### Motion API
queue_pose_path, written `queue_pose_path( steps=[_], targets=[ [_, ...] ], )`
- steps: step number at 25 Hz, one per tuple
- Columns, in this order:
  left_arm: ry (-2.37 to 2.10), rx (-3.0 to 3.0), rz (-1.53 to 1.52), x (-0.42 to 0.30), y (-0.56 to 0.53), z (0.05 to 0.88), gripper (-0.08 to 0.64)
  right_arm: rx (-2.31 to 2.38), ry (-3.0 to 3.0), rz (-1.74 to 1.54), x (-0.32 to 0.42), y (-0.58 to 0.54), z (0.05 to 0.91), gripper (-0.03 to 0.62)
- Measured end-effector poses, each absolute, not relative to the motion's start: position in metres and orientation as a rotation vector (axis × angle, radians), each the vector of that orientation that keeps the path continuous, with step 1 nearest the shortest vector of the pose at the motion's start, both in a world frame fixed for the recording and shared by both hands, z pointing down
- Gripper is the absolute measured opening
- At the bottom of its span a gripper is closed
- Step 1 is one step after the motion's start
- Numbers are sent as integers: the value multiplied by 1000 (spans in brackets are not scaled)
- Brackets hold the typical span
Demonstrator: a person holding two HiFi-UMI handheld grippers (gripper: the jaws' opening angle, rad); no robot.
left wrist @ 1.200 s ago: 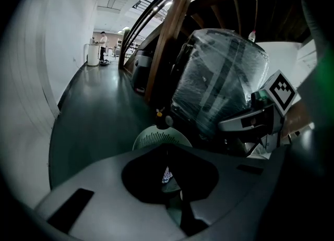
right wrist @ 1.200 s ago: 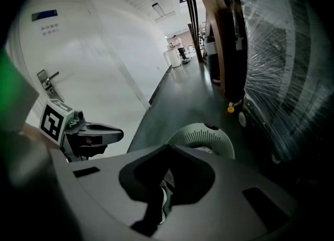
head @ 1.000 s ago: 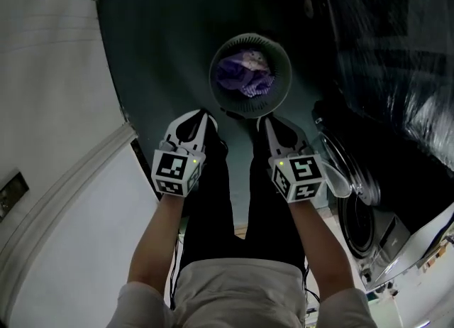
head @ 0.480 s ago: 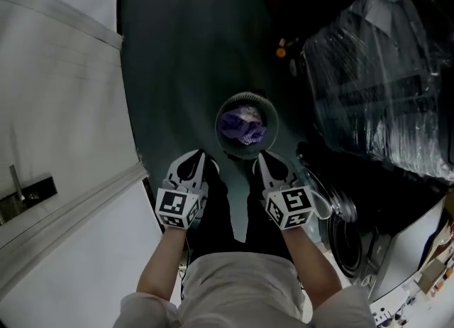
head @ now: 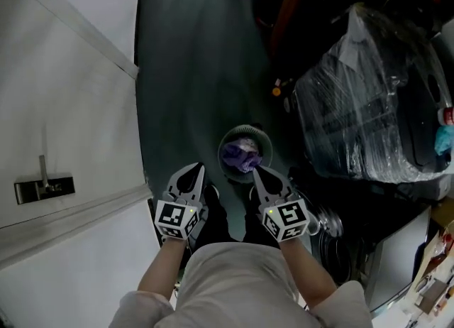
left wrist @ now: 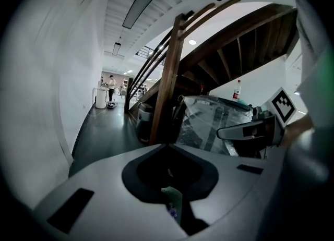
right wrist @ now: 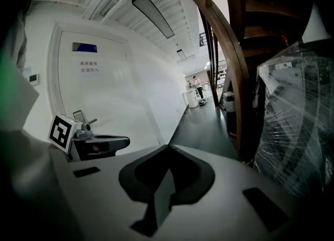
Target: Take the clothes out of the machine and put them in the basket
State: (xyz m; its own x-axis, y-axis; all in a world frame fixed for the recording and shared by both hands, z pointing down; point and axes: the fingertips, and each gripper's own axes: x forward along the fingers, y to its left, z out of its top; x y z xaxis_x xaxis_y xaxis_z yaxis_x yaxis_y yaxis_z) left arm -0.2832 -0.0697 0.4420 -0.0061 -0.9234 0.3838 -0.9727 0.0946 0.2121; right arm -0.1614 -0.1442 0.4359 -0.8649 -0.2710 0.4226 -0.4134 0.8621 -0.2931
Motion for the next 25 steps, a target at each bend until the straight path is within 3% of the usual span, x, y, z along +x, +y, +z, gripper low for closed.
queue_pose_path(
  steps=[12,25],
  targets=[
    [-2133,1946,9,-289,-75,321,21,498,-2909,379,-177,-150,304,8],
    [-2316,2085,-33,-306,-93,228,21,596,-3063,276,-168,-187,226,6]
  ],
)
